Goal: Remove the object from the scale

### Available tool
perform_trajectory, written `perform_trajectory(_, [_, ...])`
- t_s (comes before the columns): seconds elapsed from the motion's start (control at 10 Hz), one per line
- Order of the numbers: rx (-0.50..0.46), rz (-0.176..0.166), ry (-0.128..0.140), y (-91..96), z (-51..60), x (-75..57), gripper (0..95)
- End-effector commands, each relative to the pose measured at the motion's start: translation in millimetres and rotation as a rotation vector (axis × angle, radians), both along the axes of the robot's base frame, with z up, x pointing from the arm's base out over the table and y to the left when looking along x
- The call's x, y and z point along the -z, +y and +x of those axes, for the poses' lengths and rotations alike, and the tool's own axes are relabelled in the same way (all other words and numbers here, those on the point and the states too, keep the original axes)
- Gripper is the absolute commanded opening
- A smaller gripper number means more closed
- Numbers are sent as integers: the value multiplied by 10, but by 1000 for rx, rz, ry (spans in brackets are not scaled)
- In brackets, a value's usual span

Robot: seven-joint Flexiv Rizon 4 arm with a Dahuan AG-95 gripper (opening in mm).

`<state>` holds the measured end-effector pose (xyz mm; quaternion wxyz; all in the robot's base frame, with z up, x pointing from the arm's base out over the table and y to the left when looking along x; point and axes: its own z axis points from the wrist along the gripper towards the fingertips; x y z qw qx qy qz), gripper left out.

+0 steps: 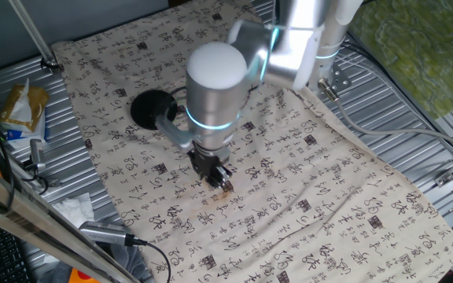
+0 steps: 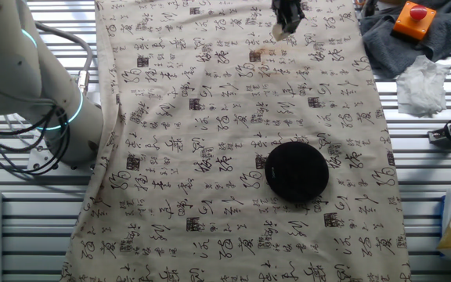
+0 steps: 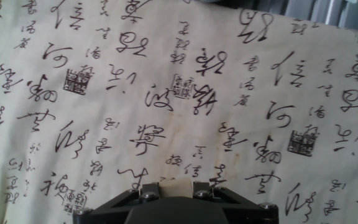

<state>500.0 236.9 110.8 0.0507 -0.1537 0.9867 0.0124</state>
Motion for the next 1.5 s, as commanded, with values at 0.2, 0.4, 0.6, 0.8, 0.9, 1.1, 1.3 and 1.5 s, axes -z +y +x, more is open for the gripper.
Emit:
perform_trajectory(0.2, [-2, 1, -1, 59, -20, 34, 0])
perform_trajectory(0.4, [-5, -2, -3, 84, -24, 71, 0])
perform_trajectory(0.6, [-13, -5, -6, 85, -18, 138, 0])
perform_trajectory(0.8, [-17, -4, -9, 89, -15, 213, 0])
perform_trajectory(0.9, [-18, -5, -8, 91, -14, 251, 0])
perform_trajectory(1.1, [-30, -4, -12, 96, -15, 301, 0])
perform_trajectory(1.3, [-40, -3, -12, 110, -19, 351, 0])
perform_trajectory(1.5, [-43, -2, -17, 122, -24, 420, 0])
